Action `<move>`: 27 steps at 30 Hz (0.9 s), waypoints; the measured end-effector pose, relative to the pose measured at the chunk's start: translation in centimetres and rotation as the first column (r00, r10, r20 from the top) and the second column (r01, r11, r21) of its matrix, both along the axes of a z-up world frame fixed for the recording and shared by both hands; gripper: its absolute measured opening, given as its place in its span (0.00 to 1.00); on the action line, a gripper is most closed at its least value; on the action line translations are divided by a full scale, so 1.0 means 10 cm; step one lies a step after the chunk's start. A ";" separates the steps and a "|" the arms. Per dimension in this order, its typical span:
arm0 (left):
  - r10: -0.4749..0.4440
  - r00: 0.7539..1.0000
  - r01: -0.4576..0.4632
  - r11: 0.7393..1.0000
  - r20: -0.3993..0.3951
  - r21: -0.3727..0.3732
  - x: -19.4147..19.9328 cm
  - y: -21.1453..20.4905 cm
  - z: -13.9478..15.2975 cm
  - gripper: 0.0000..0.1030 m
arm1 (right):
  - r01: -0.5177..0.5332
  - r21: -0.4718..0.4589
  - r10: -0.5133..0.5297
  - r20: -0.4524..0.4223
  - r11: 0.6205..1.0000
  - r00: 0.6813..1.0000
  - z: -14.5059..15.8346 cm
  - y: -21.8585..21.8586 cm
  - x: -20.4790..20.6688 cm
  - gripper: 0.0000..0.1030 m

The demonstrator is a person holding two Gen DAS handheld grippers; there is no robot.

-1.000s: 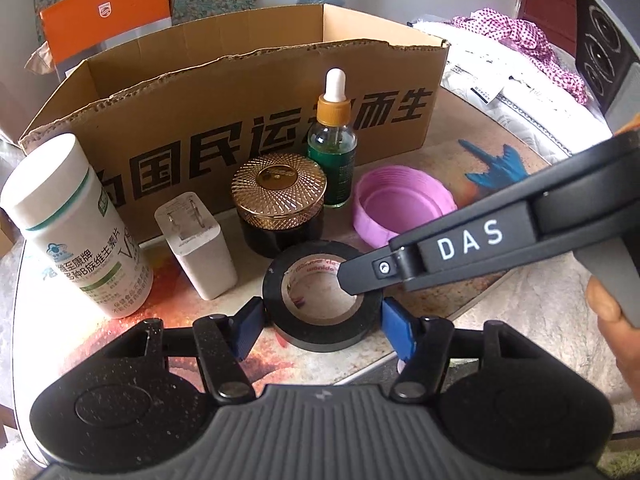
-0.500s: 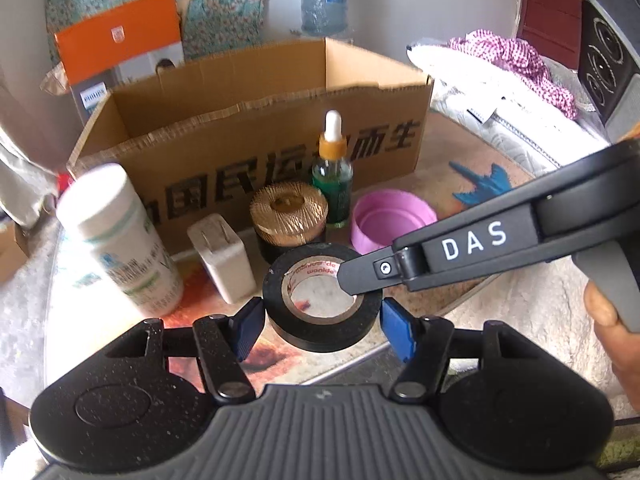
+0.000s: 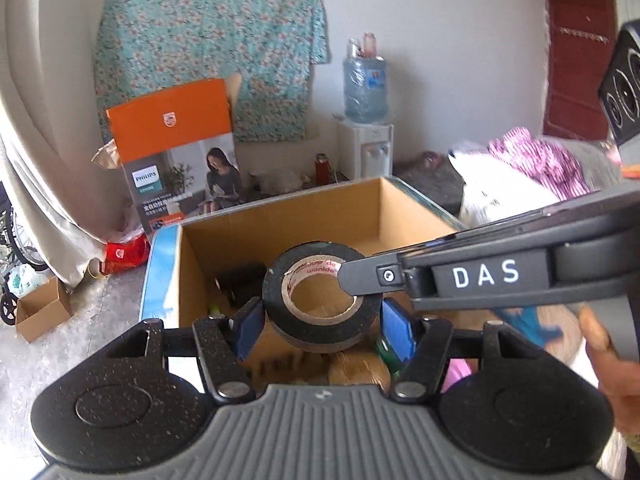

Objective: Organize rigid objects
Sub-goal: 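Carry the black tape roll into the box and open the right gripper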

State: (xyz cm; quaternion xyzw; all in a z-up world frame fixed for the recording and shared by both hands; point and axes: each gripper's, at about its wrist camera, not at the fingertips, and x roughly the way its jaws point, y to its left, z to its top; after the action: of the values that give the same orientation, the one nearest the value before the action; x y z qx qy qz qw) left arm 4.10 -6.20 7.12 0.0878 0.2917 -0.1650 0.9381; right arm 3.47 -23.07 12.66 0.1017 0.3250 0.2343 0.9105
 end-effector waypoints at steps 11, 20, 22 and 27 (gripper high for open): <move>0.059 0.962 -0.062 0.998 -0.268 -0.003 1.14 0.18 -0.19 0.63 | -0.068 0.024 0.071 -0.275 0.997 0.959 -0.07 0.06 1.46 0.18; 0.081 0.912 -0.054 0.995 -0.403 0.079 1.54 0.16 -0.64 0.63 | -0.078 0.041 0.088 -0.514 0.996 0.853 -0.71 0.17 2.10 0.19; 0.086 0.905 -0.055 0.995 -0.416 0.086 1.58 0.16 -0.69 0.63 | -0.077 0.049 0.091 -0.542 0.996 0.835 -0.80 0.19 2.19 0.20; 0.078 0.909 -0.046 0.995 -0.410 0.086 1.61 0.14 -0.67 0.63 | -0.073 0.048 0.087 -0.594 0.996 0.800 -0.97 0.25 2.32 0.21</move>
State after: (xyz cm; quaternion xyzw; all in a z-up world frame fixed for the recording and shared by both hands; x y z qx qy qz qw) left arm 20.19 -4.77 0.41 0.0767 0.4921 -0.1390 0.8559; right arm 26.64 -20.56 2.93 0.1666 0.5956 0.2323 0.7507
